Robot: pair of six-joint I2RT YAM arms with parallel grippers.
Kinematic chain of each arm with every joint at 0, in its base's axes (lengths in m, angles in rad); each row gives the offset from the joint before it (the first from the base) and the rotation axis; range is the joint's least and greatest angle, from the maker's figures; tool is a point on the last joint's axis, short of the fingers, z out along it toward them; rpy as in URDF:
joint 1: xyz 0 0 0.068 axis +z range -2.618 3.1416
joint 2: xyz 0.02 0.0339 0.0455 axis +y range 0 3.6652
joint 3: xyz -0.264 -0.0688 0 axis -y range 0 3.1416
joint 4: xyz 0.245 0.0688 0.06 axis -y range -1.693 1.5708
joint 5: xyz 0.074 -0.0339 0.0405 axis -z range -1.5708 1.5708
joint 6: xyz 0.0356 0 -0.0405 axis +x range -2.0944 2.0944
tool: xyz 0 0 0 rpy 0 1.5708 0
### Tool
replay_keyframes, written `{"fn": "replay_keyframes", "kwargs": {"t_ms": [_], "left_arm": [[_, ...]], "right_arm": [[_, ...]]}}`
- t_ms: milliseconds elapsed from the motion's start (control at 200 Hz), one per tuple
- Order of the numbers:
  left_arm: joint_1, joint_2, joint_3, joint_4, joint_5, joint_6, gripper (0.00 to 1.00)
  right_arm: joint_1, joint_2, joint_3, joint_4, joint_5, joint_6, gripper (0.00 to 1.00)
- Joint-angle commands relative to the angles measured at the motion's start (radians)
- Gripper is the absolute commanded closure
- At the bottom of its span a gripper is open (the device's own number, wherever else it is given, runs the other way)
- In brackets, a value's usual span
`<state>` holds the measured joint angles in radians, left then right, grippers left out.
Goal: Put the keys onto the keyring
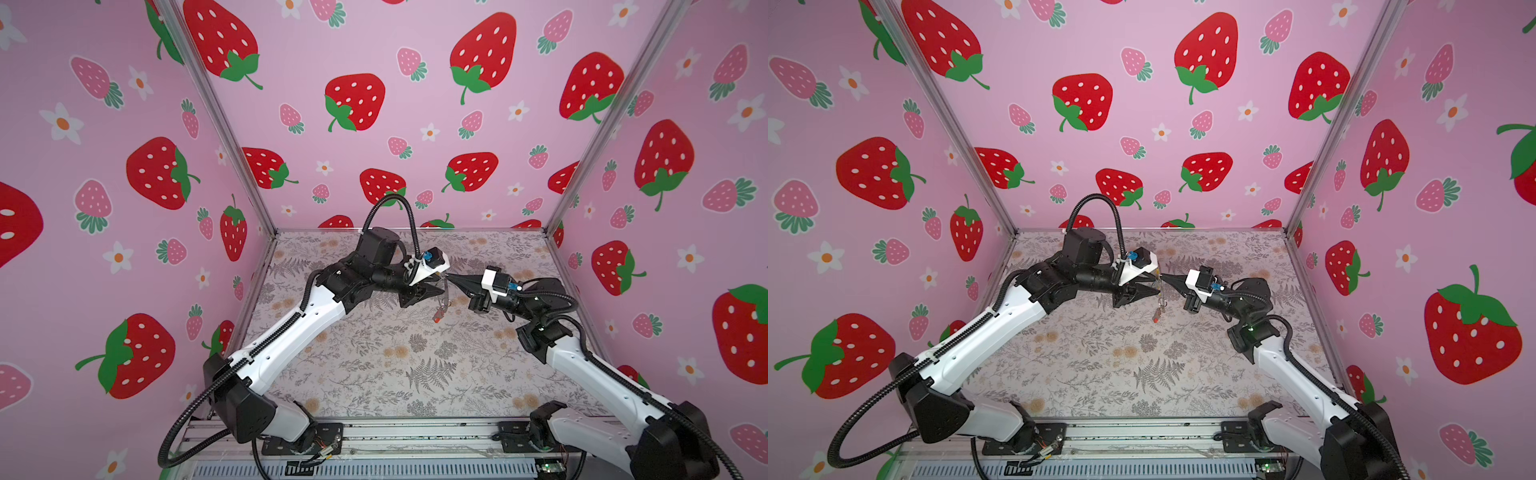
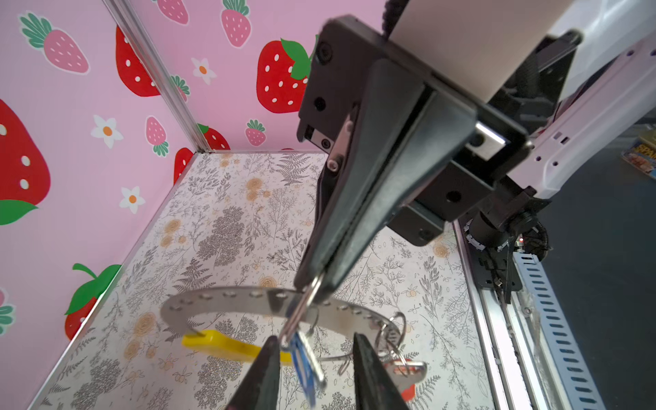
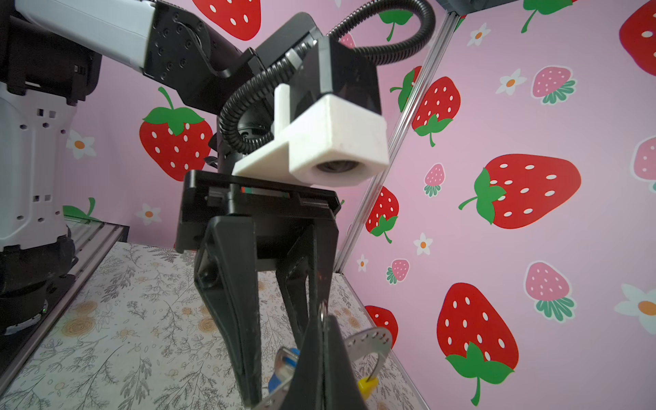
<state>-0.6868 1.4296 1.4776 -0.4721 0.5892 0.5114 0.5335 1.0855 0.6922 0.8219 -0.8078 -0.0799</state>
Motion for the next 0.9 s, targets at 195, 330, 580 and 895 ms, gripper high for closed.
{"fn": "replay_keyframes", "kwargs": {"t_ms": [195,330,580,895], "left_arm": [[0.013,-0.092,-0.041,0.072,-0.048,0.056,0.64],[0.016,-0.061,-0.004,0.072,-0.009,0.059,0.67],[0.016,-0.021,0.023,0.084,0.019,0.057,0.68],[0.016,-0.035,0.009,0.104,0.059,0.054,0.74]], "right_arm": [[-0.004,-0.001,-0.010,0.029,-0.010,-0.003,1.00],[-0.004,0.005,-0.005,0.031,-0.026,0.004,1.00],[-0.004,0.008,0.000,0.032,-0.044,0.012,1.00],[-0.004,0.018,0.002,0.023,-0.049,0.005,1.00]]}}
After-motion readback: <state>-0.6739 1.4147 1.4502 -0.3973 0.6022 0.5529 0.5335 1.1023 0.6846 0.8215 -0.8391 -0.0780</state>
